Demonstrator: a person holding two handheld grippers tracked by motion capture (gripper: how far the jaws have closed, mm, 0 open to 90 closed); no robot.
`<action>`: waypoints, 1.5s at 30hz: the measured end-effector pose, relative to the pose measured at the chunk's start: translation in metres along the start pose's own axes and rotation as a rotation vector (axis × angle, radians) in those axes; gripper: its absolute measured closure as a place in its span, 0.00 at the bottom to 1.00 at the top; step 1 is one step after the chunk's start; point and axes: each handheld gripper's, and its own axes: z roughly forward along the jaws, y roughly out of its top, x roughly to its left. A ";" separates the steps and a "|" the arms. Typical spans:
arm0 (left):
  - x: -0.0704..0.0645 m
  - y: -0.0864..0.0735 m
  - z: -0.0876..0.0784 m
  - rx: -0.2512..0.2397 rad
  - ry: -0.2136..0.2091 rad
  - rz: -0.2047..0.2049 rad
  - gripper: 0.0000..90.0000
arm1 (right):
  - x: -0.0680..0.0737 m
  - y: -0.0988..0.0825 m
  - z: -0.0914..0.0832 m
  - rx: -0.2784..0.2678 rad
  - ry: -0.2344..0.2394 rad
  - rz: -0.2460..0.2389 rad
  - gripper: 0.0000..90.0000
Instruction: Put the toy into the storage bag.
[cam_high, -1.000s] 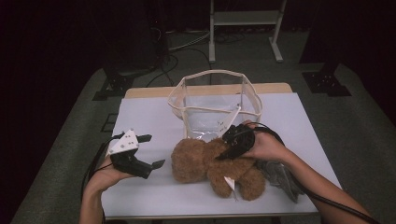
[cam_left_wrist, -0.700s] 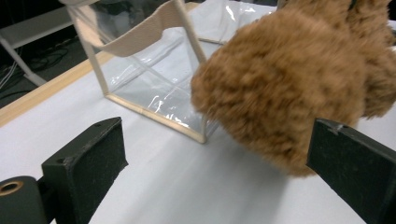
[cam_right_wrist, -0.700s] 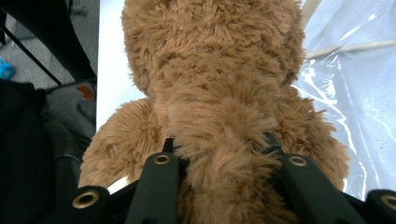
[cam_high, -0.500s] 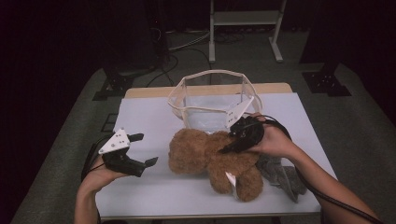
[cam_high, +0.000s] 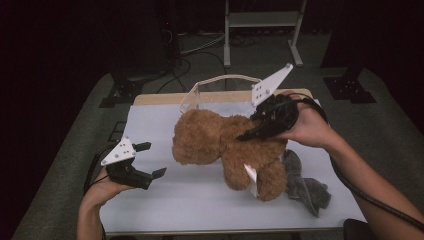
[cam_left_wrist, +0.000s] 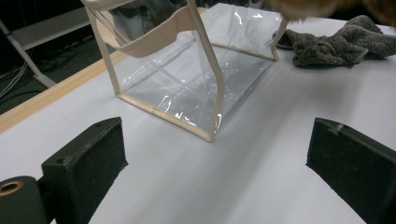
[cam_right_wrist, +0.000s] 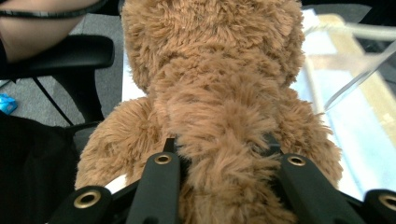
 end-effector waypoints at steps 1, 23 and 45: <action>0.000 0.000 0.000 0.000 0.000 0.000 0.04 | -0.002 0.007 -0.006 0.000 -0.008 -0.006 0.78; 0.004 -0.003 -0.005 -0.003 0.007 -0.005 0.04 | -0.096 0.096 -0.041 0.058 -0.156 0.031 0.78; 0.004 -0.005 -0.007 0.004 0.001 -0.006 0.04 | -0.169 0.110 -0.001 0.114 -0.254 0.054 0.77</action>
